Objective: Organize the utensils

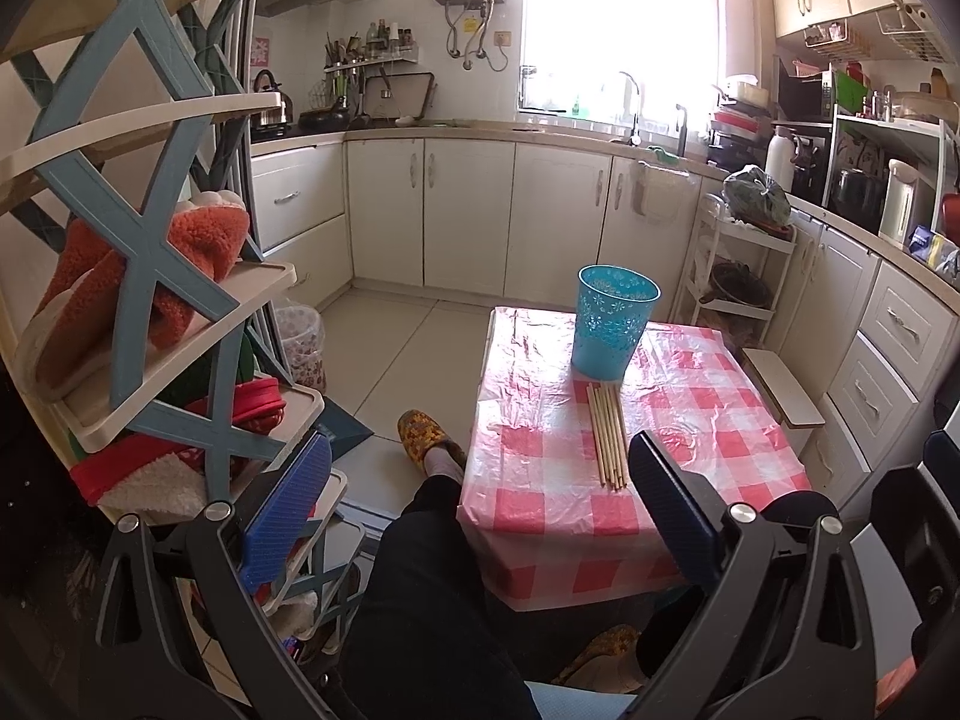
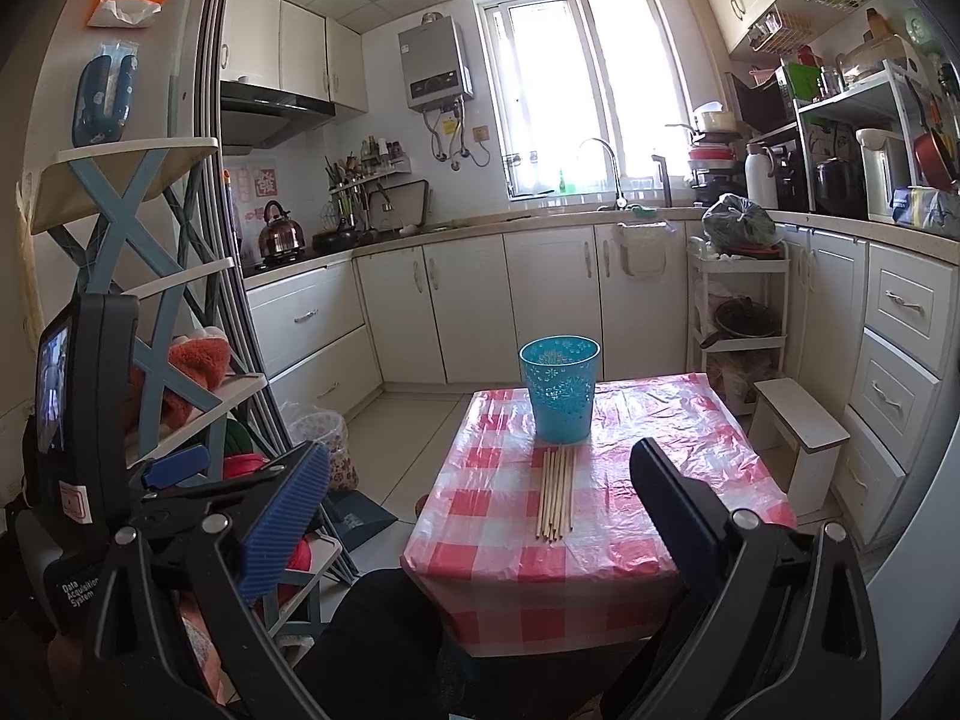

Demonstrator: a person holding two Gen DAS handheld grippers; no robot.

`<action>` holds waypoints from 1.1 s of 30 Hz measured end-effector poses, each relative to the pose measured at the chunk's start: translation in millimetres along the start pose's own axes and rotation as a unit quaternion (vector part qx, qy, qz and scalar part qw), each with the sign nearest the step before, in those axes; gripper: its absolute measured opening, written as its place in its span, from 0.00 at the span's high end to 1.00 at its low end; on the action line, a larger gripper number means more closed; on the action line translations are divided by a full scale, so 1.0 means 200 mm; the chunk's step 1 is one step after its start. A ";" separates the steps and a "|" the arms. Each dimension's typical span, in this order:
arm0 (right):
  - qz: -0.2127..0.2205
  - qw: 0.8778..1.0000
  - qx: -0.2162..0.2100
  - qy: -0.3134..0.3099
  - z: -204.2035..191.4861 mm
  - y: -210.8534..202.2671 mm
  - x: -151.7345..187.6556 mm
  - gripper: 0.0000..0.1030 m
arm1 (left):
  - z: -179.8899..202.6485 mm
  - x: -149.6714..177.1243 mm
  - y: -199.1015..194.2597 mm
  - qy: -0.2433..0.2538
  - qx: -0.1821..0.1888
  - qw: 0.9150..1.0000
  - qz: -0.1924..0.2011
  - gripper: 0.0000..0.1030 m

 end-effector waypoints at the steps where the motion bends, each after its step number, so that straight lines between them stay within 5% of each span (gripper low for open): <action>1: -0.002 1.000 0.000 0.000 -0.02 0.02 0.01 0.07 | 0.00 0.00 0.01 0.000 0.000 1.000 -0.002 0.08; 18: -0.003 1.000 -0.002 -0.009 0.05 0.07 -0.03 0.07 | -0.02 0.01 0.17 -0.002 0.002 1.000 -0.027 0.08; 23: -0.047 0.999 -0.001 0.012 0.13 0.39 -0.02 0.07 | -0.01 0.00 0.42 -0.006 -0.002 0.998 -0.069 0.08; 28: -0.139 0.989 0.040 0.021 0.33 0.93 0.10 0.08 | 0.03 0.03 0.80 -0.012 0.006 0.992 -0.128 0.08; 33: -0.242 0.968 0.047 0.038 0.48 1.31 0.30 0.31 | 0.12 0.05 1.12 -0.003 0.014 0.986 -0.165 0.07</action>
Point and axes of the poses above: each gripper's, at about its wrist camera, not at the fingertips, and y roughly the way its jaws point, z to its right, x to its underside, the point moved 1 cm from there along y, roughly the way its jaws point, and after that the axes turned 5 degrees about x, right-handed, at the moved point
